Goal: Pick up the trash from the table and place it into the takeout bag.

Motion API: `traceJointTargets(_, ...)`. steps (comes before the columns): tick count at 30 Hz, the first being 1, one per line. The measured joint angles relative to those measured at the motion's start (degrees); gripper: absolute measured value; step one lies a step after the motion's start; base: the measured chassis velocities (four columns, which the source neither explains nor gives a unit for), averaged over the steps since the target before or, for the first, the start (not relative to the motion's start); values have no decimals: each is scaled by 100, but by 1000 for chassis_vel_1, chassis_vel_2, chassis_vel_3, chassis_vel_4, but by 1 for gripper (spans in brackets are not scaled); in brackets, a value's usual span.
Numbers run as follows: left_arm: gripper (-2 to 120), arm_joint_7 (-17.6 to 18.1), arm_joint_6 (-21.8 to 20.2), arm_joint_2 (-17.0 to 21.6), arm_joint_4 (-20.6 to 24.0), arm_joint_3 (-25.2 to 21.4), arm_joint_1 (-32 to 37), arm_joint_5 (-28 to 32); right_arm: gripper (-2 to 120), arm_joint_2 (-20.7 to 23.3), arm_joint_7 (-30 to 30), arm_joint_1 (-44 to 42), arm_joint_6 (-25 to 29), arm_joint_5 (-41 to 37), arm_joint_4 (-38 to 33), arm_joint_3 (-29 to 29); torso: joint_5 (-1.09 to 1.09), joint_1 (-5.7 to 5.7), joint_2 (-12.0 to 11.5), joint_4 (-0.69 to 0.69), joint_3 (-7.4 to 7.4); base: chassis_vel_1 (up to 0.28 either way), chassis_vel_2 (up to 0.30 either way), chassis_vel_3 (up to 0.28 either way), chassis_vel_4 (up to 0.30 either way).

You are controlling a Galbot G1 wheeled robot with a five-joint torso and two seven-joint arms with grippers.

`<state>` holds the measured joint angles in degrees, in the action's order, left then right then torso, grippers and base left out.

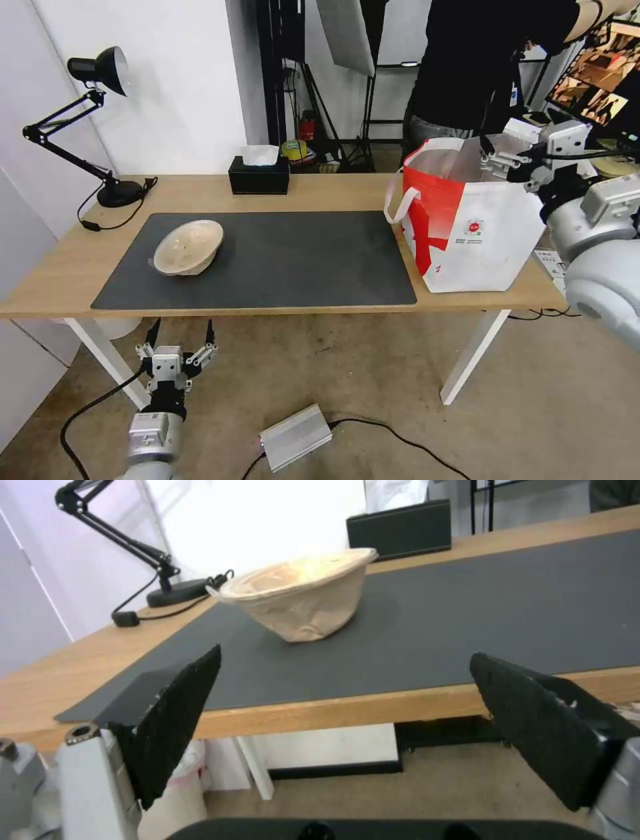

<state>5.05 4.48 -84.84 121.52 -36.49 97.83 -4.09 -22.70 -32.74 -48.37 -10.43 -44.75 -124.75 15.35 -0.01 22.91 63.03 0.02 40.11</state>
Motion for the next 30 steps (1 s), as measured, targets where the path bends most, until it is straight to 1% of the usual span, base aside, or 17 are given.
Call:
traceJointTargets(1, 100, 0, 6, -8, 0, -1, 2, -4, 100, -65, -41, -166, 0, 56, -32, 91, 0, 0, 0, -1, 0, 0, 0, 0, 0)
traceJointTargets(3, 100, 3, 13, -27, -12, -3, 2, -25, 100, -337, -159, -682, 10, 243, -94, 417, 0, 0, 0, -2, 0, 0, 0, 0, 0)
traceJointTargets(4, 100, 3, 15, -33, -14, 0, -1, -31, 100, -426, -188, -832, 22, 294, -118, 499, 1, 0, 0, -2, 0, 0, 0, 0, 0)
traceJointTargets(5, 100, 3, 15, -33, -14, 0, -1, -31, 100, -426, -188, -832, 22, 294, -118, 499, 1, 0, 0, -2, 0, 0, 0, 0, 0)
traceJointTargets(7, 100, 4, 17, -53, -15, 10, -7, -43, 100, -691, -223, -1348, 55, 398, -234, 836, 0, 0, 0, -1, 0, 0, 0, 0, 0)
traceJointTargets(8, 100, 4, 17, -53, -15, 10, -7, -43, 100, -691, -223, -1348, 55, 398, -234, 836, 0, 0, 0, -1, 0, 0, 0, 0, 0)
traceJointTargets(11, 100, 4, 18, -67, -16, 23, -8, -64, 100, -1180, -210, -2002, 87, 633, -401, 1187, 1, 0, 0, -2, 0, 0, 0, 0, 0)
traceJointTargets(12, 100, 4, 18, -67, -16, 23, -8, -64, 100, -1180, -210, -2002, 87, 633, -401, 1187, 1, 0, 0, -2, 0, 0, 0, 0, 0)
traceJointTargets(14, 100, 6, 18, -77, -16, 32, -13, -73, 100, -1496, -119, -2390, 187, 816, -505, 1257, 0, 0, 0, -2, 0, 0, 0, 0, 0)
traceJointTargets(16, 100, 6, 18, -80, -16, 39, -19, -83, 100, -1769, -27, -2679, 330, 1014, -570, 1260, 2, 0, 0, -3, 0, 0, 0, 0, 0)
traceJointTargets(17, 100, 6, 18, -80, -16, 39, -19, -83, 100, -1769, -27, -2679, 330, 1014, -570, 1260, 2, 0, 0, -3, 0, 0, 0, 0, 0)
traceJointTargets(20, 100, 6, 18, -81, -16, 46, -21, -100, 100, -2116, 52, -3024, 477, 1319, -670, 1211, 0, 0, 0, -2, -1, 0, 0, 0, 0)
traceJointTargets(27, 100, 6, 14, -91, -16, 57, -9, -122, 100, -2418, 178, -3421, 687, 1825, -711, 954, 0, 0, 0, -1, 0, 0, 0, 0, 0)
traceJointTargets(30, 100, 4, 14, -99, -16, 69, -4, -132, 100, -2544, 222, -3604, 801, 2173, -683, 632, 0, 0, 0, -2, -1, 0, 0, 0, 0)
